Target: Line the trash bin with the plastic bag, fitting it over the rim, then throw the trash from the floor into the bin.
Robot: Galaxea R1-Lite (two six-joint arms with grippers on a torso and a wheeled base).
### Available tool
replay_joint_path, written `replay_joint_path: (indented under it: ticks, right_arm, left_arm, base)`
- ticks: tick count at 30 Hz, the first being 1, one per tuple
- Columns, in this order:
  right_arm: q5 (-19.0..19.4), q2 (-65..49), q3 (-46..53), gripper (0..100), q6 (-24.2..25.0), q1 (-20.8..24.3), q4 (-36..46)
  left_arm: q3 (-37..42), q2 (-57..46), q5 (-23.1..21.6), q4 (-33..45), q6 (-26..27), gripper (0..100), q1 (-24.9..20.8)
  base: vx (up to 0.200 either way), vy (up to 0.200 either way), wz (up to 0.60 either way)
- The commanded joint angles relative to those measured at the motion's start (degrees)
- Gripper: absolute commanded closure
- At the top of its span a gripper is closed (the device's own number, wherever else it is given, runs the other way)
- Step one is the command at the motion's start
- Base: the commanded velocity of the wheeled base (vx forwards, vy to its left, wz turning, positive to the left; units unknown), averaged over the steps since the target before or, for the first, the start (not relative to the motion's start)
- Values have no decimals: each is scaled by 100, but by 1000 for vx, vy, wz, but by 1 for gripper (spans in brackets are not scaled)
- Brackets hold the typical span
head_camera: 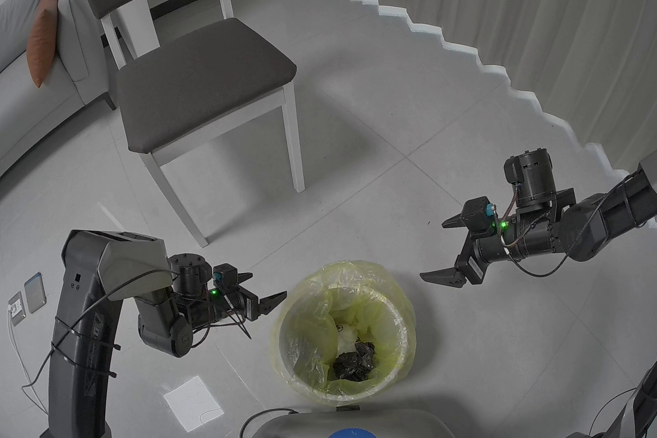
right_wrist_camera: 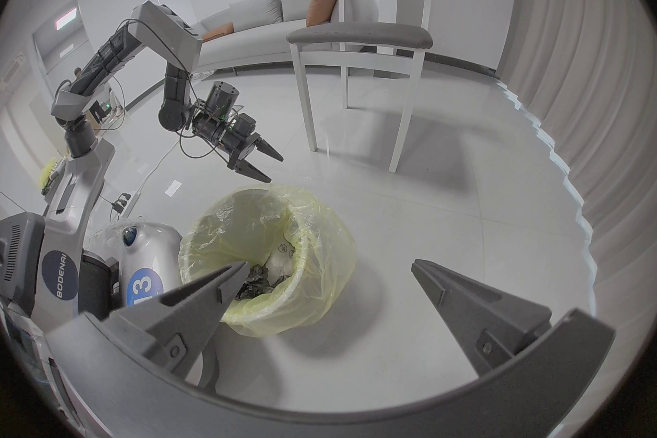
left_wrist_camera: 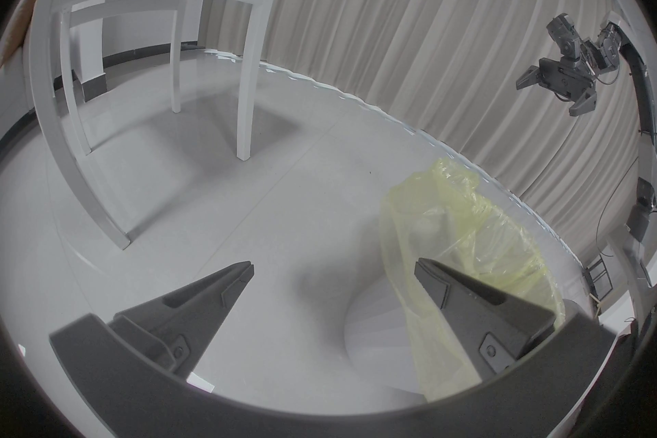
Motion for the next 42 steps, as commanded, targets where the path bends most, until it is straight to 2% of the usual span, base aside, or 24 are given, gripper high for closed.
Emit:
replay_joint_path:
  ticks: [1, 8, 9, 10, 17, 22, 25, 28, 33, 36, 38, 42]
  right_arm:
    - [-4, 2, -4, 0, -1, 1, -3]
    - [5, 2, -48, 0, 8, 1, 6]
    - [5, 20, -127, 0, 17, 1, 14]
    - [-4, 20, -153, 0, 17, 1, 23]
    - [5, 107, -197, 0, 8, -7, 14]
    - [-4, 248, -320, 0, 26, 10, 32]
    - [-4, 362, -434, 0, 35, 28, 32]
    - [-4, 468, -531, 0, 35, 28, 14]
    - [49, 898, -804, 0, 17, 80, -170]
    - [128, 1109, -848, 0, 52, 124, -443]
    - [137, 1584, -874, 0, 175, 151, -1119]
    - [146, 2041, -891, 0, 333, 160, -1735]
  left_arm:
    - [-129, 26, -5, 153, -11, 0, -49]
    - [-674, -9, -14, 988, 6, 0, -233]
    - [-1096, -9, -14, 1533, 24, 0, -330]
    - [-1237, -9, -14, 1717, 24, 0, -348]
    - [-1922, 17, -14, 2623, 68, 0, -497]
    - [-2406, 53, 39, 3361, 367, 0, -497]
    - [-2388, 70, 65, 3220, 402, 0, -427]
    - [-2177, -35, 56, 2693, 261, 0, -277]
    - [-1606, -422, 39, 1796, -319, 0, -172]
    - [-1412, -563, 39, 1691, -327, 0, -137]
    - [-991, -844, 39, 1462, -336, 0, -102]
    - [-507, -1143, 39, 1032, -380, 0, -31]
  base:
    - [0, 0, 0]
    - [0, 0, 0]
    - [0, 0, 0]
    - [0, 0, 0]
    - [0, 0, 0]
    - [0, 0, 0]
    - [0, 0, 0]
    - [0, 0, 0]
    - [0, 0, 0]
    - [0, 0, 0]
    - [0, 0, 0]
    - [0, 0, 0]
